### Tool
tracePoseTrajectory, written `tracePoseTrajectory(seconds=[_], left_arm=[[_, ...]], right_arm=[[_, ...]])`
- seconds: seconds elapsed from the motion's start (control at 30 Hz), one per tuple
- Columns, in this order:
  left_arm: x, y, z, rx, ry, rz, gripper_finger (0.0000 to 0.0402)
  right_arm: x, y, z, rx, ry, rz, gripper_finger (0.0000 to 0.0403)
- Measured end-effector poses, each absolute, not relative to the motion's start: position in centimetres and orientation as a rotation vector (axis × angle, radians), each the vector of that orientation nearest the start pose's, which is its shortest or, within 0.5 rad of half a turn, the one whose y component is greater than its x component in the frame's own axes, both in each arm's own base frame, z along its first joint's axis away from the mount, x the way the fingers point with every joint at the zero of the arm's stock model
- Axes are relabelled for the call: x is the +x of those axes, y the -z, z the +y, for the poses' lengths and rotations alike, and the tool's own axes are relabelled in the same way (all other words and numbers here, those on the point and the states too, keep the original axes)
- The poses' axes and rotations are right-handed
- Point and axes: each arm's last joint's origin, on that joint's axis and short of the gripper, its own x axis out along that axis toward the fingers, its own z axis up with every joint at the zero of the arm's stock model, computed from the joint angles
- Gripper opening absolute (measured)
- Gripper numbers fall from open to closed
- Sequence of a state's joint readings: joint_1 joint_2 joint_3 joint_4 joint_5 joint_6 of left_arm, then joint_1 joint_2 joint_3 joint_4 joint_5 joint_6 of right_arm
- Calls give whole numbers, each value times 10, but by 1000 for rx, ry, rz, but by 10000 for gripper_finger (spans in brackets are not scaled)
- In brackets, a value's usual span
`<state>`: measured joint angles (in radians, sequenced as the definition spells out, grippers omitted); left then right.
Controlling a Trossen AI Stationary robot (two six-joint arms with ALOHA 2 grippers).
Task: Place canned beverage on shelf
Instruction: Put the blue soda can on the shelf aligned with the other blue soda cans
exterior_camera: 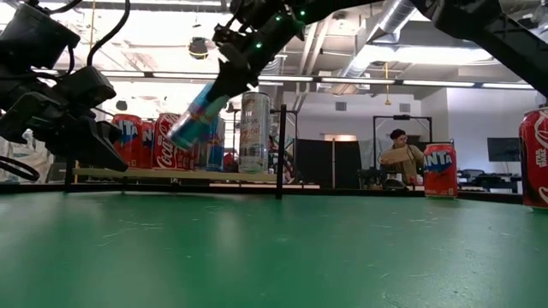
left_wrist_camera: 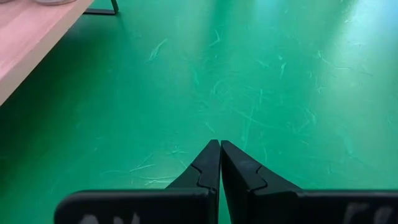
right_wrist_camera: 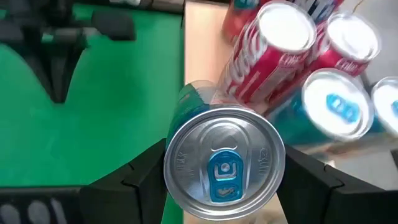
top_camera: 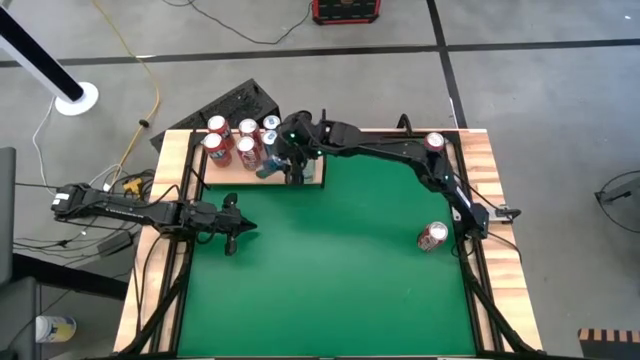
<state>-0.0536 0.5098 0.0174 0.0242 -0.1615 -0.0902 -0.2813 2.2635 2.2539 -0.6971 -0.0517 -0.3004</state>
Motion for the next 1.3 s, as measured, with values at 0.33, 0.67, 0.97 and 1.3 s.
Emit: tracePoseTrajectory(seconds=[0.33,0.67,0.97,1.3], left_arm=[[120,-126,-2,-38,-127,461,0],[120,-126,-2,-38,-127,461,0],[120,-126,-2,-38,-127,461,0],[120,-126,-2,-38,-127,460,0]], right_arm=[[487,-302,-142,-191,111,724,261],[486,-300,-147,-184,119,736,308],[486,-300,-147,-183,118,739,299],[486,-300,-144,-185,114,739,299]])
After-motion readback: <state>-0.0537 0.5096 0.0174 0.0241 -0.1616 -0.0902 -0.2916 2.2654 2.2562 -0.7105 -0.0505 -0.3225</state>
